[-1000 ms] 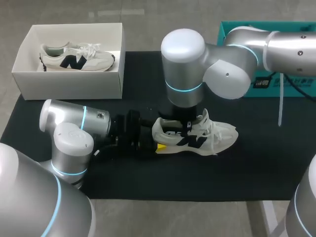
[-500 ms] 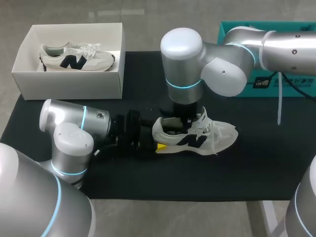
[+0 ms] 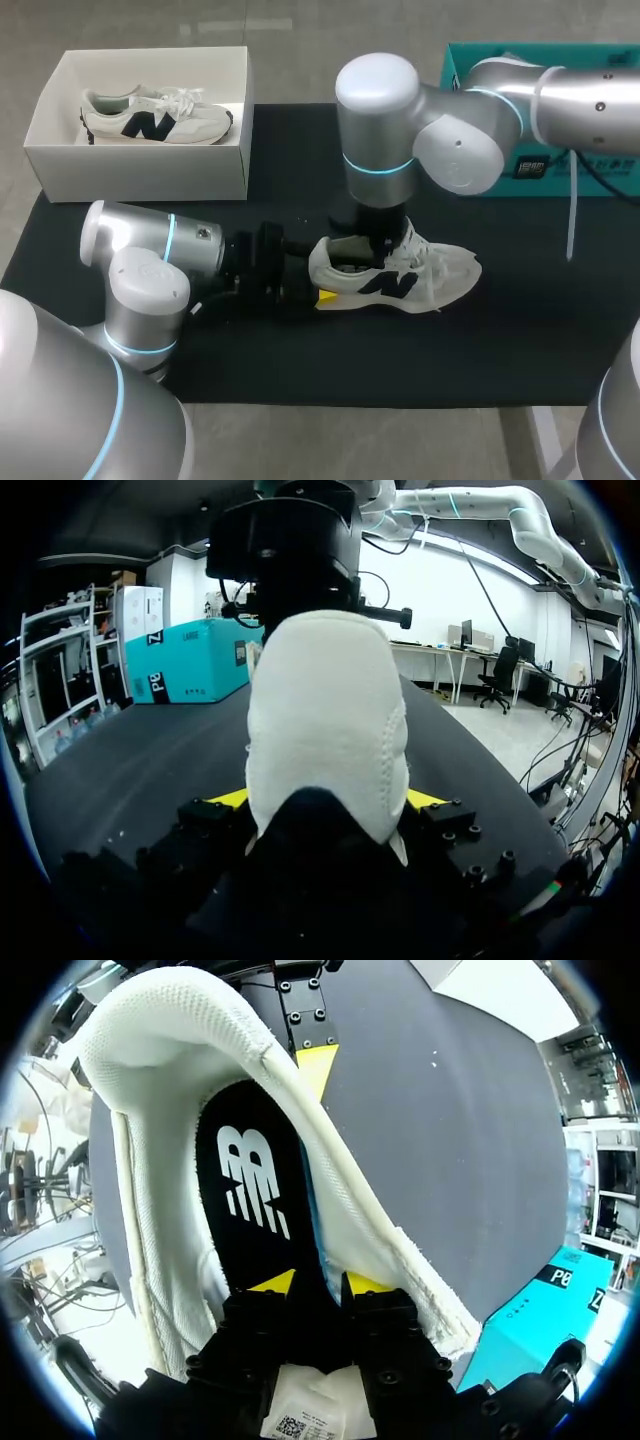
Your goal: Take the shoe out of the shoebox, open the shoe tongue, remove and reinsert the insole, then place the shoe into the shoebox
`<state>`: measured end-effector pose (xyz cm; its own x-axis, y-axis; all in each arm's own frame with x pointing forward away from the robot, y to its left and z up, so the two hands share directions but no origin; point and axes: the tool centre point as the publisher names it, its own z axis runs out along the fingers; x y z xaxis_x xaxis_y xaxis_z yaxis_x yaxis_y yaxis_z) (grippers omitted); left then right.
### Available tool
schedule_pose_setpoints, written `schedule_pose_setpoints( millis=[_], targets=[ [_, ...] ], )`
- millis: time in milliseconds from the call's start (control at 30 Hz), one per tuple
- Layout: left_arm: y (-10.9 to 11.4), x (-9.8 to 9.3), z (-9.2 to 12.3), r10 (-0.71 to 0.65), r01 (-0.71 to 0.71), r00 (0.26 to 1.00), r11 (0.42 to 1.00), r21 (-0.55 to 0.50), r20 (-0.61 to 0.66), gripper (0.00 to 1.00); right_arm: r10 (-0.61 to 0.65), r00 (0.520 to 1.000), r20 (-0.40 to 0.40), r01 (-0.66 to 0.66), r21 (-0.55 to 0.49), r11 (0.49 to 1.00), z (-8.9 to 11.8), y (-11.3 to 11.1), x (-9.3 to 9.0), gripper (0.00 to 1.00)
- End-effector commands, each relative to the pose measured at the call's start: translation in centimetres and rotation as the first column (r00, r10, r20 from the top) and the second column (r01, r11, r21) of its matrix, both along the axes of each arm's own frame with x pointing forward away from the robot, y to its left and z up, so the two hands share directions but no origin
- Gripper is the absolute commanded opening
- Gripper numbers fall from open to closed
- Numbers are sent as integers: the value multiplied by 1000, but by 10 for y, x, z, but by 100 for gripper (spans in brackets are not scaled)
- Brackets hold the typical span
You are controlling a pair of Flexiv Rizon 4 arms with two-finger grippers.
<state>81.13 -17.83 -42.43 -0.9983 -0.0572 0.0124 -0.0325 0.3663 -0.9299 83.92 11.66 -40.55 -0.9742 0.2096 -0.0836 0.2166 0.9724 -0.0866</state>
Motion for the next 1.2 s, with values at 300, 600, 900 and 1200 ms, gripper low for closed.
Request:
schedule_pose_setpoints(
  millis=[300,600,900,1200],
  targets=[
    [0,-1,-1,0,0,1000,1000,-1,1,0,0,996,-88,5,66,998,-27,-1,-3,34],
    [0,-1,-1,0,0,1000,1000,-1,1,0,3,990,-139,9,87,996,-34,0,-11,100],
    [0,-1,-1,0,0,1000,1000,-1,1,0,-42,988,-149,52,63,997,-41,-1,-17,22],
    [0,-1,-1,0,0,1000,1000,-1,1,0,-73,985,-154,81,43,996,-43,-6,-24,0]
  ],
)
